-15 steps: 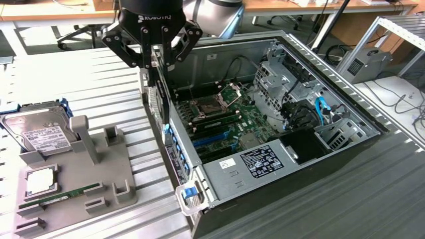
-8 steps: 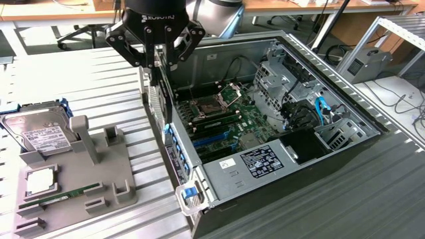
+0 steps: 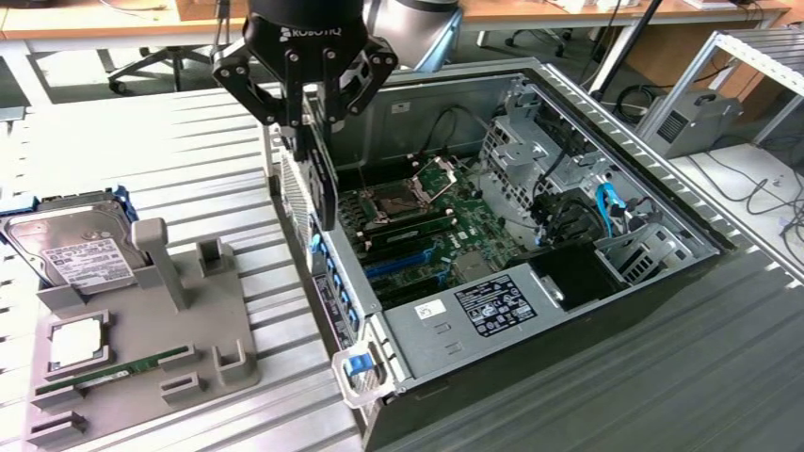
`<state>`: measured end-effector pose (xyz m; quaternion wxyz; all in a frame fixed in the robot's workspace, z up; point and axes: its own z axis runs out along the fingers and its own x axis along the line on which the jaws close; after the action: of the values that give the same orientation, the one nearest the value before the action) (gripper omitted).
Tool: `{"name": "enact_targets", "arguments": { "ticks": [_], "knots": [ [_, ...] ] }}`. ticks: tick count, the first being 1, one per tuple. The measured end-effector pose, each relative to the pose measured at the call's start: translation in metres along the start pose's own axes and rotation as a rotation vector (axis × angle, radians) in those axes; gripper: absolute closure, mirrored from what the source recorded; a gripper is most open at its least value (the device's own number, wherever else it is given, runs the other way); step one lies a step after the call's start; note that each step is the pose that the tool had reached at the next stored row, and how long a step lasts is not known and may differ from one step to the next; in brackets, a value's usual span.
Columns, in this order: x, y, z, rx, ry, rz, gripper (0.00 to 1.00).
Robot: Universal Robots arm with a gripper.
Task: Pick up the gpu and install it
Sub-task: 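Pick up the gpu and move the gpu toward the slot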
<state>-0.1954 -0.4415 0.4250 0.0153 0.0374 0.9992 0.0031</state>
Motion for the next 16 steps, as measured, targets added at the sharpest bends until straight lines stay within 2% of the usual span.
{"name": "enact_targets", "arguments": {
  "ticks": [16],
  "knots": [
    [-0.017,0.0012,0.0005,0.0000,0.0000,0.000,0.73]
  ]
}}
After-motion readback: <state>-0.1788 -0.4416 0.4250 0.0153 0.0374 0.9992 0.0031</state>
